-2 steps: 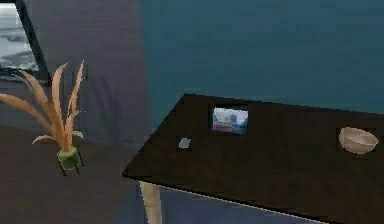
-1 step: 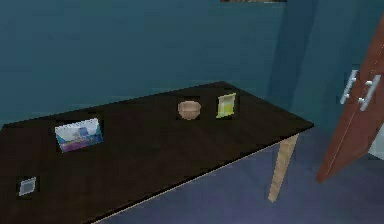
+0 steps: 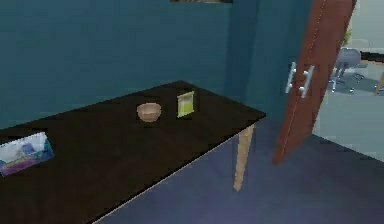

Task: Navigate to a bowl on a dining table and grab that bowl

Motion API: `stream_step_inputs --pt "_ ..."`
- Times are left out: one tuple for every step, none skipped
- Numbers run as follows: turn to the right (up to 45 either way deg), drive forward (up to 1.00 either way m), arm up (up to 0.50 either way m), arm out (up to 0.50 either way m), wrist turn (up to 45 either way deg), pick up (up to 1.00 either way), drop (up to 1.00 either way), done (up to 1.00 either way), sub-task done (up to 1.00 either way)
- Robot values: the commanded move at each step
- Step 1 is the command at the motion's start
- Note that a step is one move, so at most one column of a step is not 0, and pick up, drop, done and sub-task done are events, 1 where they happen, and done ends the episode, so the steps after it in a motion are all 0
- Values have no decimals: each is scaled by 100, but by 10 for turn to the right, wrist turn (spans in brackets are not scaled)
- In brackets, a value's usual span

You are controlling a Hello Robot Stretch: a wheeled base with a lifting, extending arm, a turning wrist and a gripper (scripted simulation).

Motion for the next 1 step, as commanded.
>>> stream_step_inputs --pt "0 50 0 0 0 0 0 0 0"
